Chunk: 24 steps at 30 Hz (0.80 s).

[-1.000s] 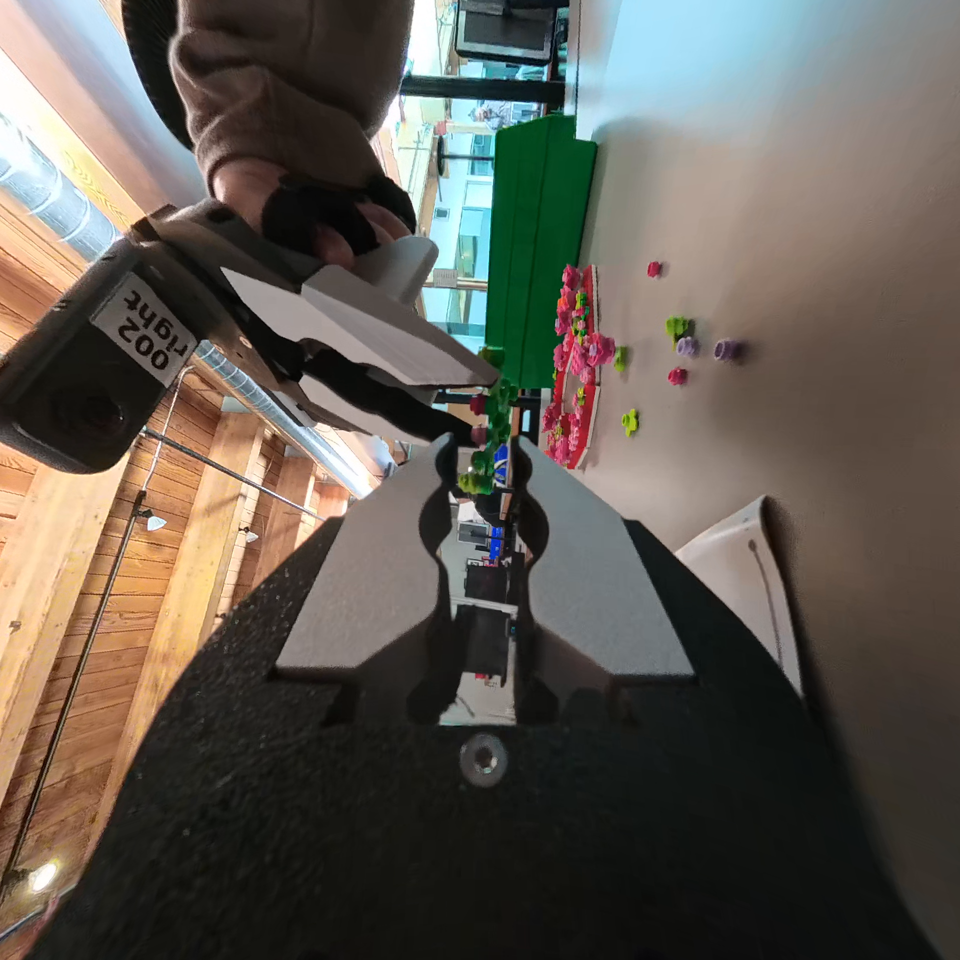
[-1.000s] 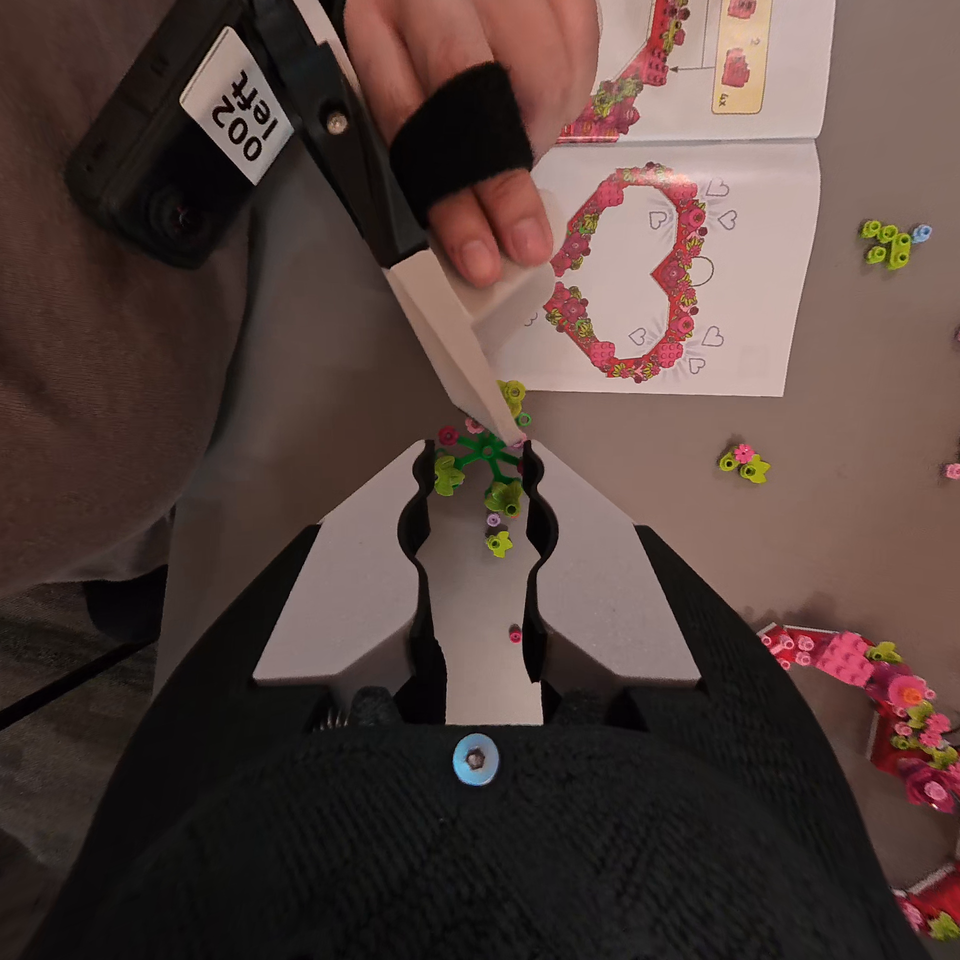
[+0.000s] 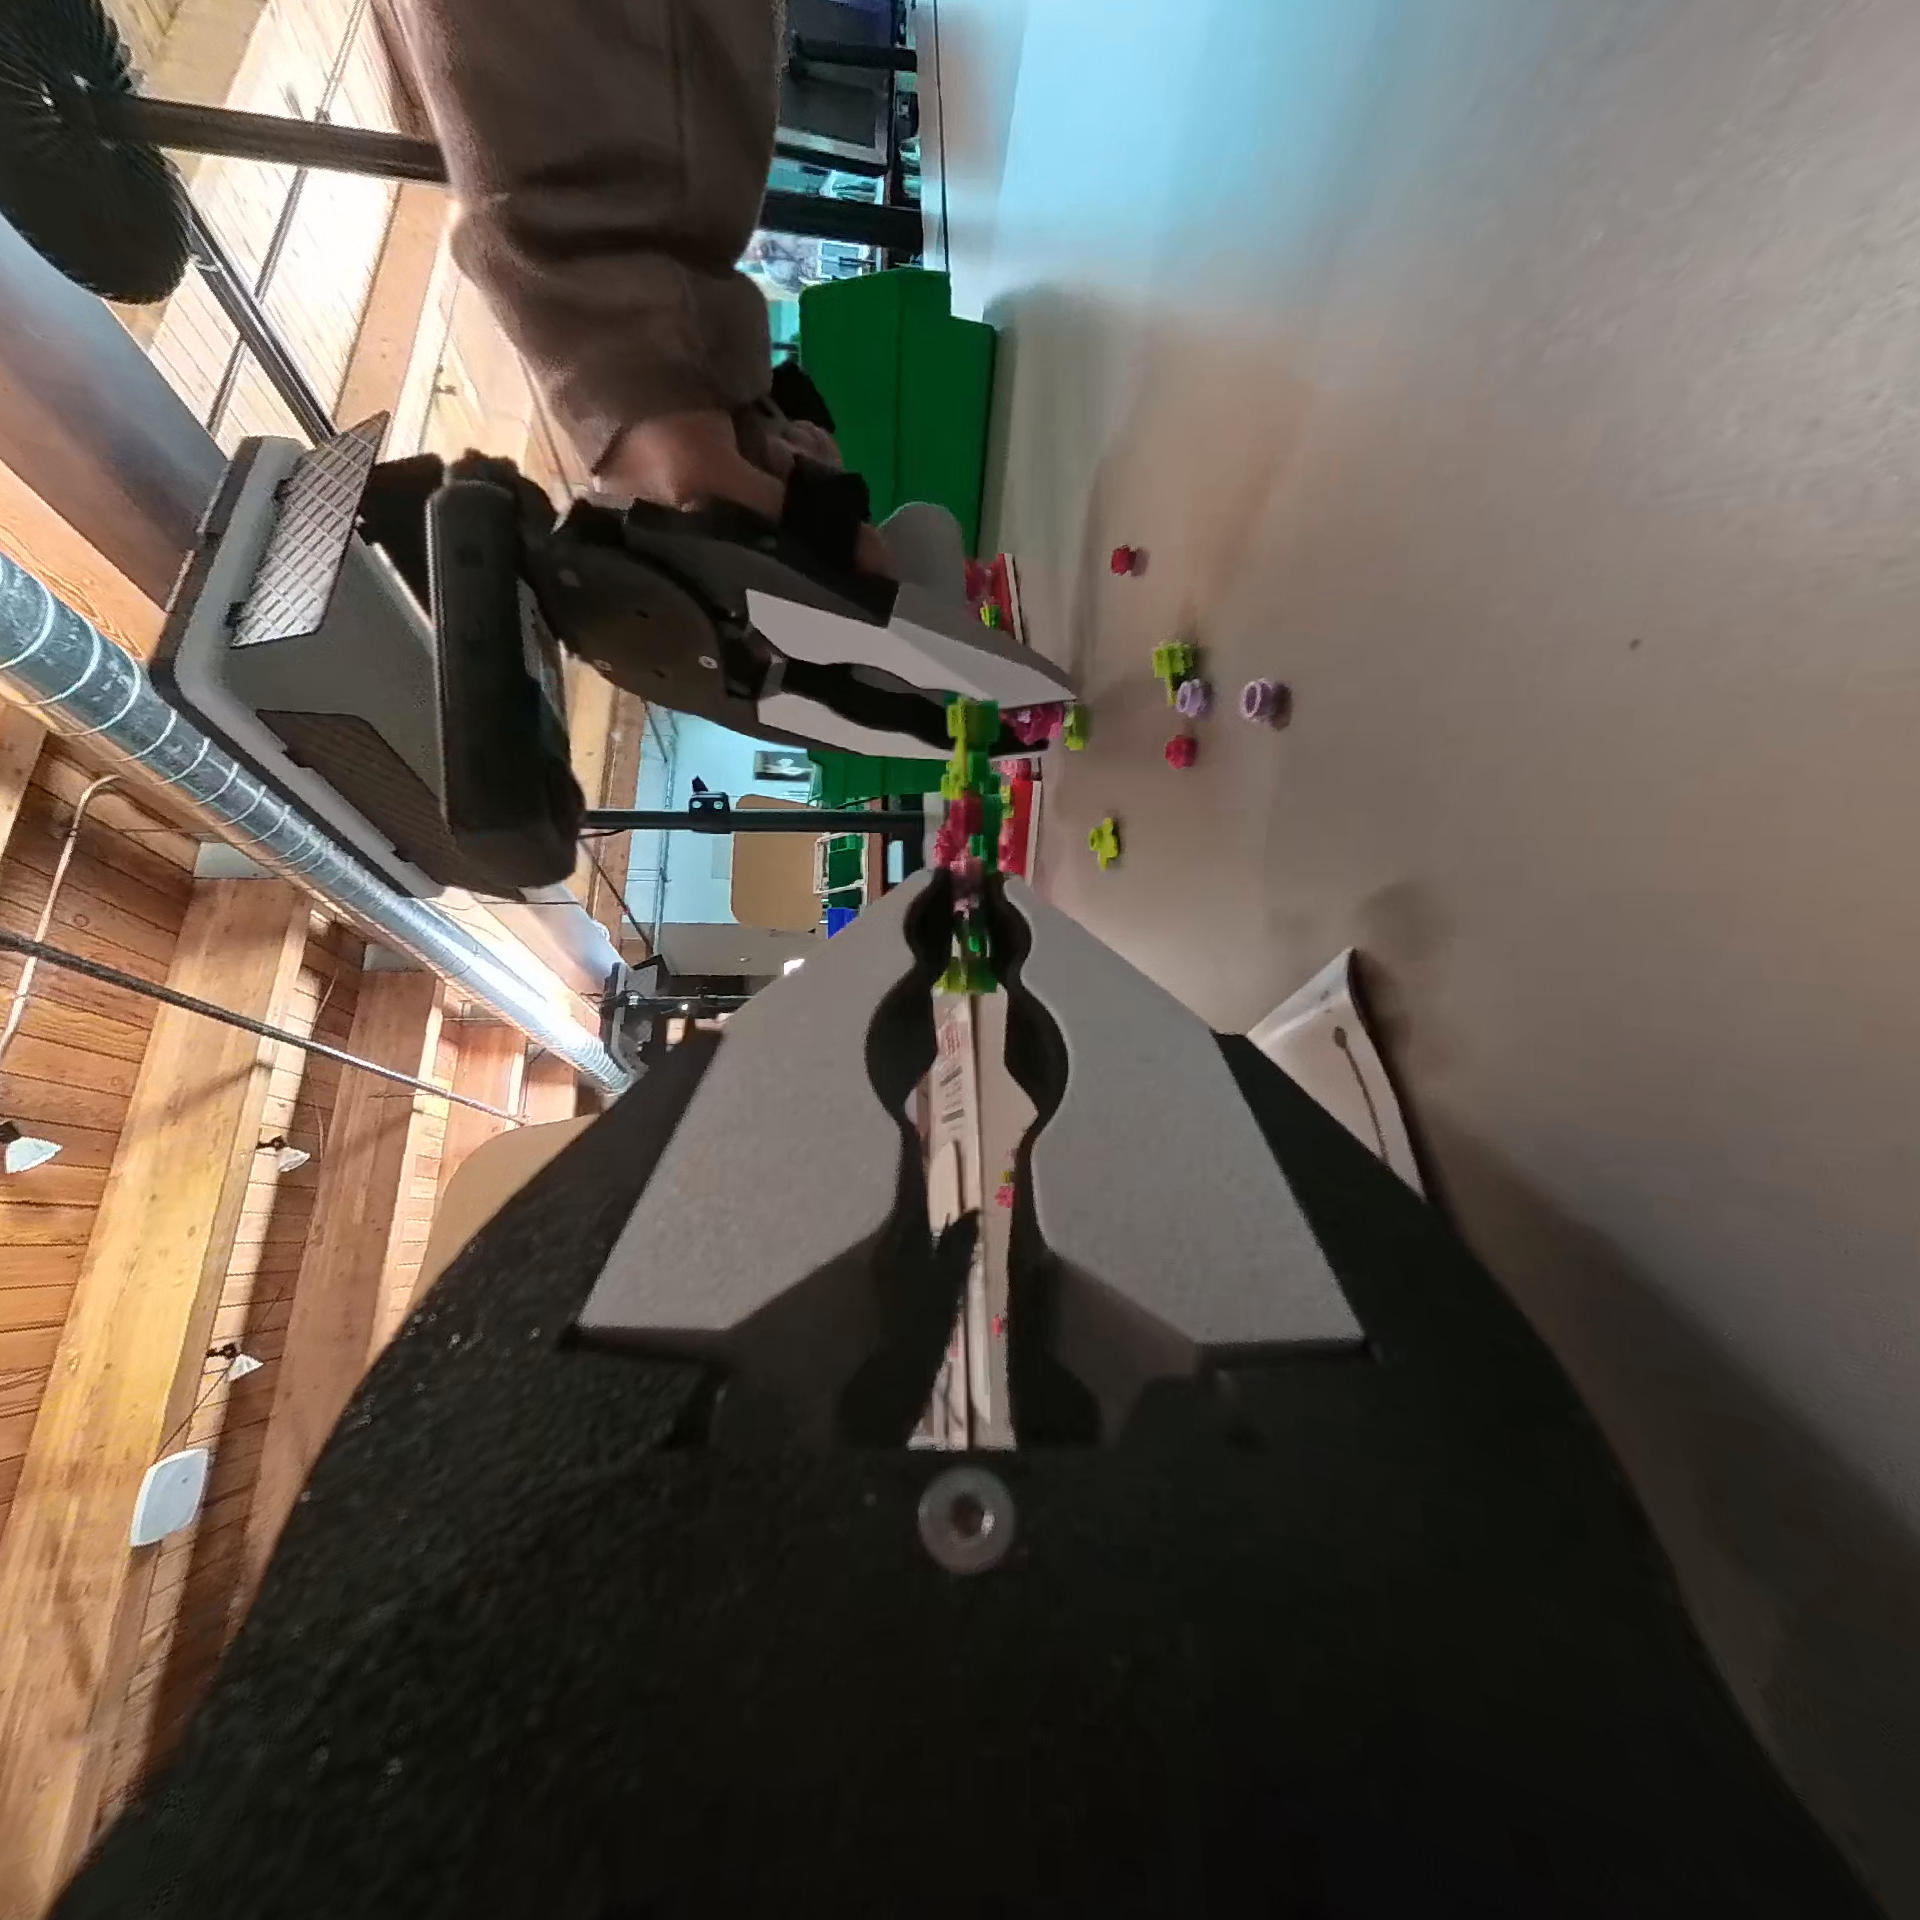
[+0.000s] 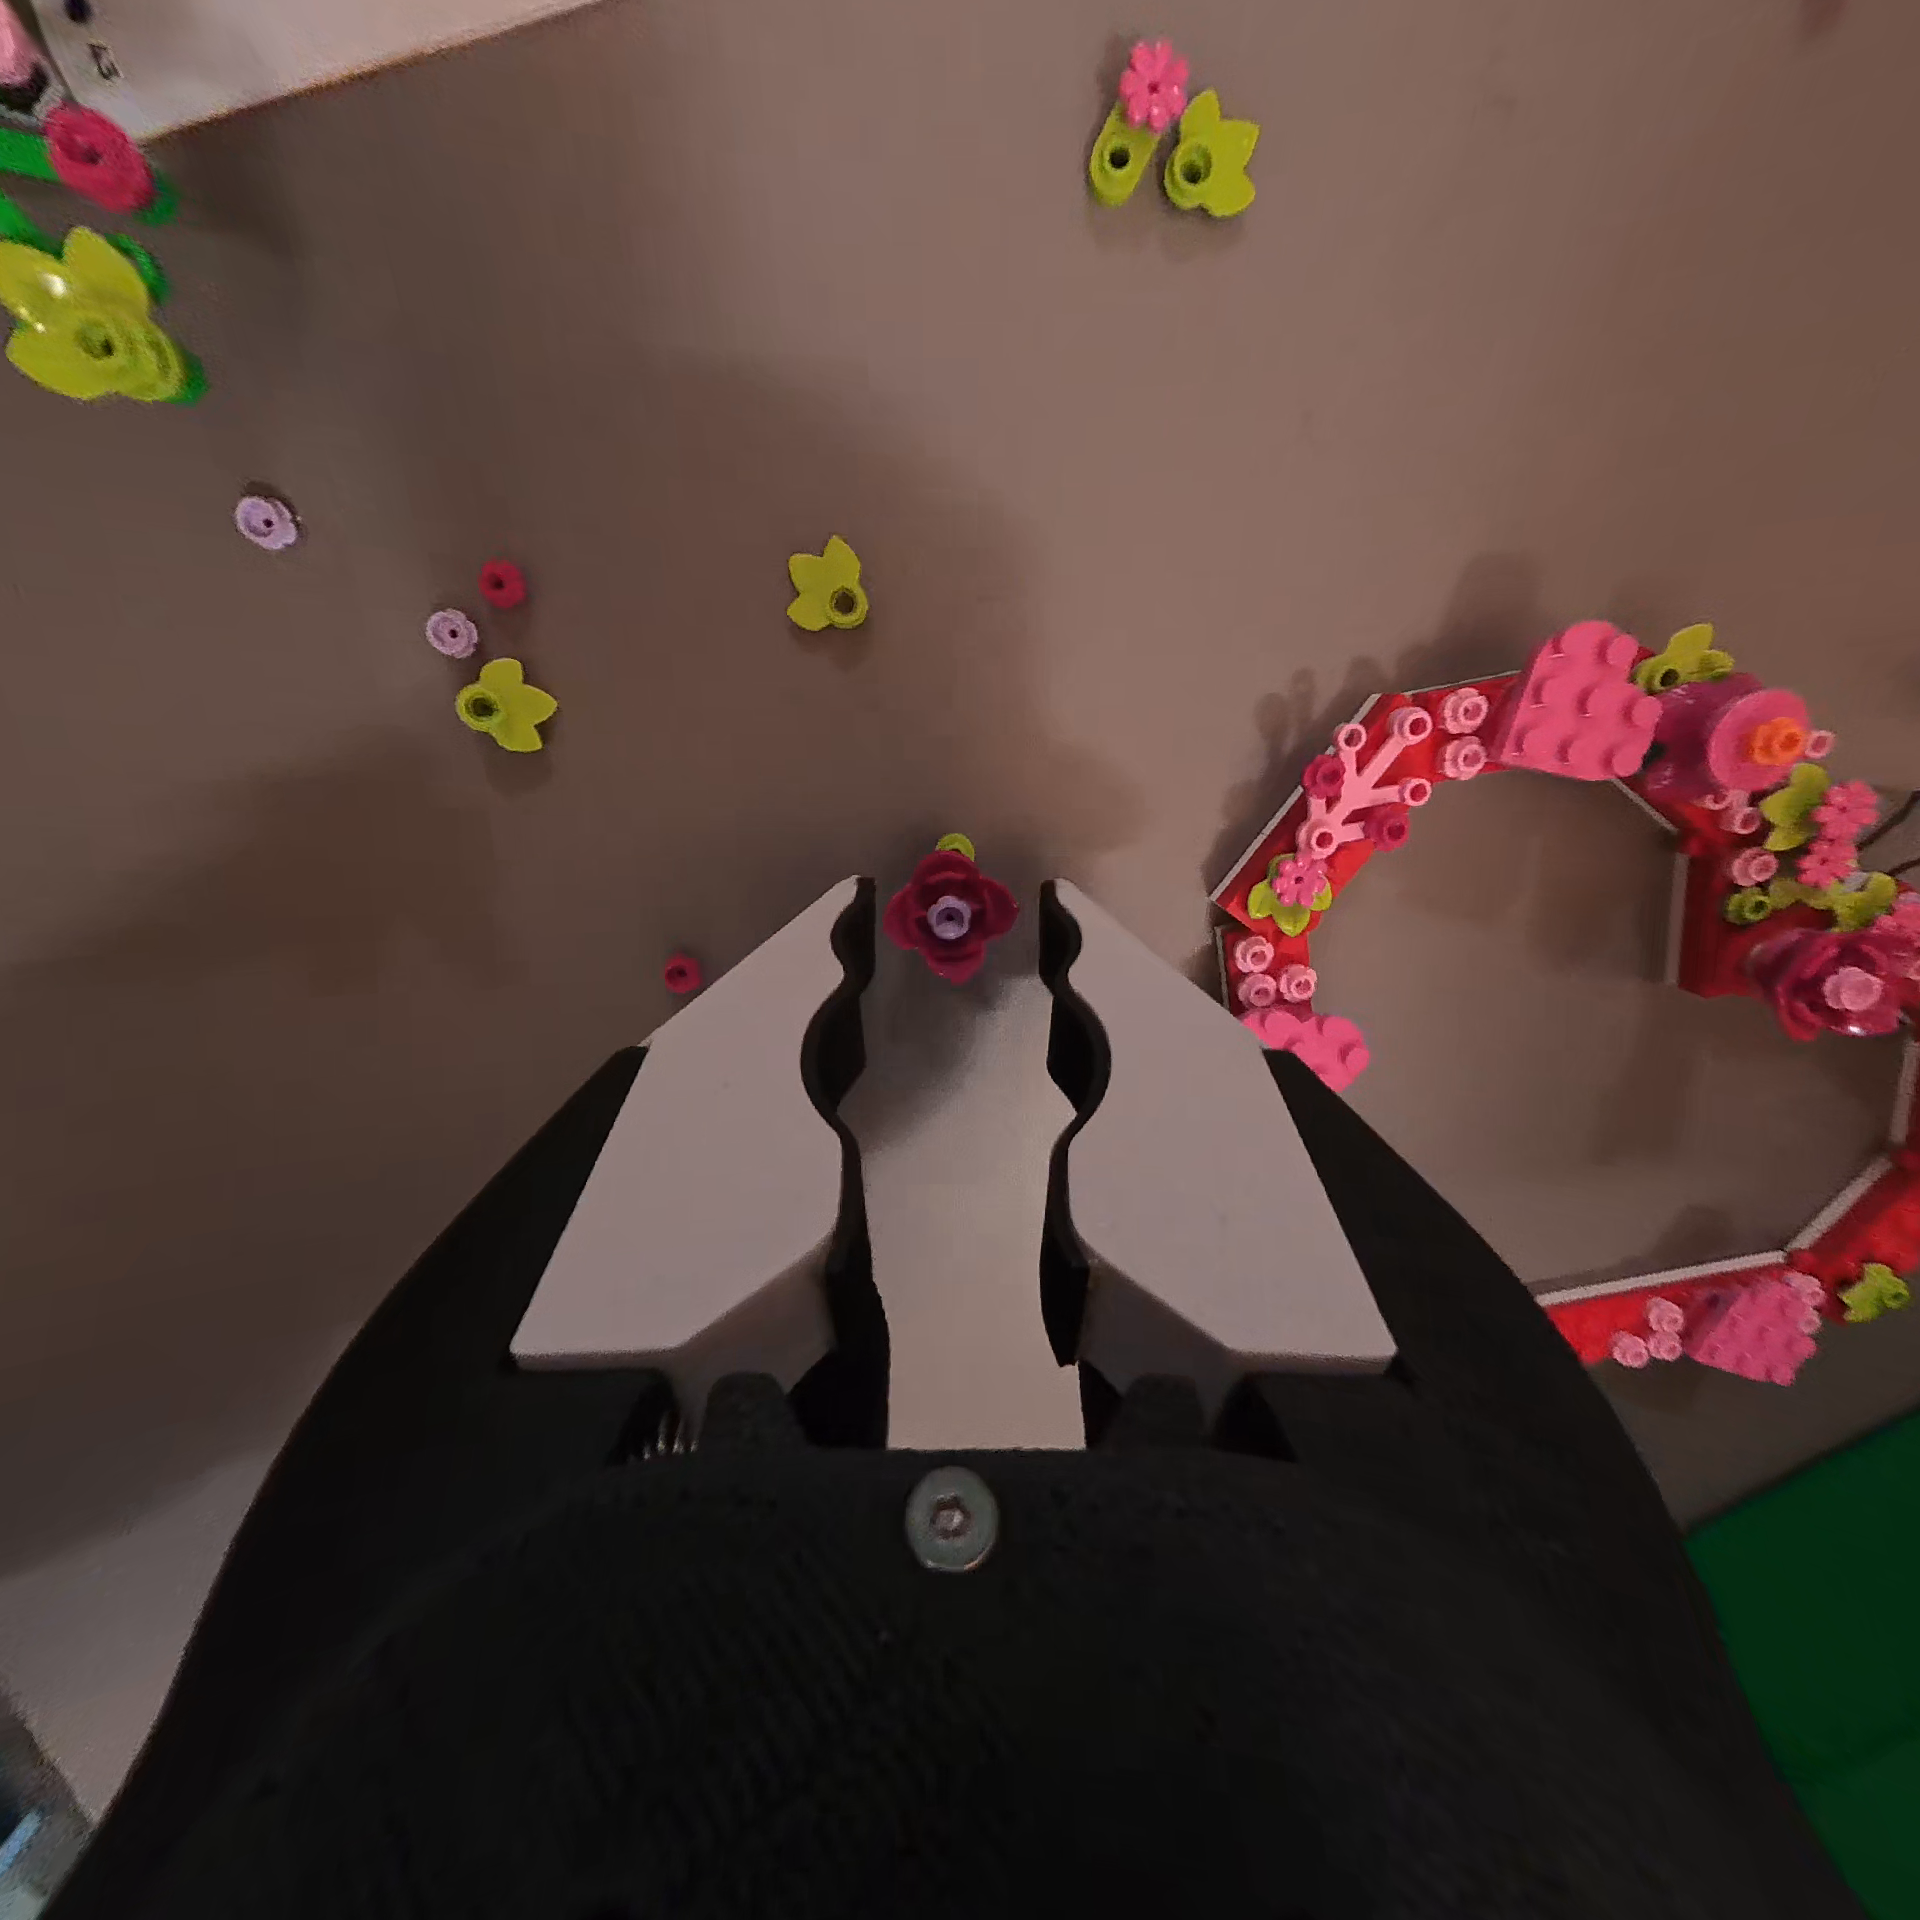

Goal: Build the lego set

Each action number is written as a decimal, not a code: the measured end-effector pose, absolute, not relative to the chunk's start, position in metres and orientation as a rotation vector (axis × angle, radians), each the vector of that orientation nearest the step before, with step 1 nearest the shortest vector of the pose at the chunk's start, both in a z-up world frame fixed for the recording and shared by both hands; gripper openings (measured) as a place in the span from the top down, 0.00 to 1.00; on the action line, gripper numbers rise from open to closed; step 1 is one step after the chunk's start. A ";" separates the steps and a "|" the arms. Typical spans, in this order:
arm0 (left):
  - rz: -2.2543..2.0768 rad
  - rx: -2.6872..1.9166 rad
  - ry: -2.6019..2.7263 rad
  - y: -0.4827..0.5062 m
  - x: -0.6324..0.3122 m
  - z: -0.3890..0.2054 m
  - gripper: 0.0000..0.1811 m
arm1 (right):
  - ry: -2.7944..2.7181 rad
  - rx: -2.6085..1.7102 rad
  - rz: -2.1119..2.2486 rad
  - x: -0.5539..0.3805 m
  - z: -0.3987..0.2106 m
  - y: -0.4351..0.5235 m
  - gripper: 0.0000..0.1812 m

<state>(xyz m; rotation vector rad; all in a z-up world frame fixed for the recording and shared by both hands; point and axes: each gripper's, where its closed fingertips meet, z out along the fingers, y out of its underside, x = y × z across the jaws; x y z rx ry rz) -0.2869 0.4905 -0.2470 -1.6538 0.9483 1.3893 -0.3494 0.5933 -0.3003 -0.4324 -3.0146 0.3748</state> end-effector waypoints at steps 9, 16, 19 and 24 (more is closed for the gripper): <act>1.299 -1.711 0.947 0.491 -0.284 -0.254 0.98 | -3.015 -0.511 0.491 -0.349 -0.285 0.580 0.87; 1.327 -1.769 0.955 0.489 -0.291 -0.261 0.98 | -3.127 -0.431 1.020 -0.288 -0.249 0.499 0.87; 1.335 -1.776 0.947 0.489 -0.293 -0.262 0.98 | -3.135 -0.411 0.963 -0.282 -0.257 0.490 0.87; 1.356 -1.774 0.937 0.489 -0.294 -0.260 0.98 | -3.137 -0.377 0.810 -0.284 -0.262 0.486 0.87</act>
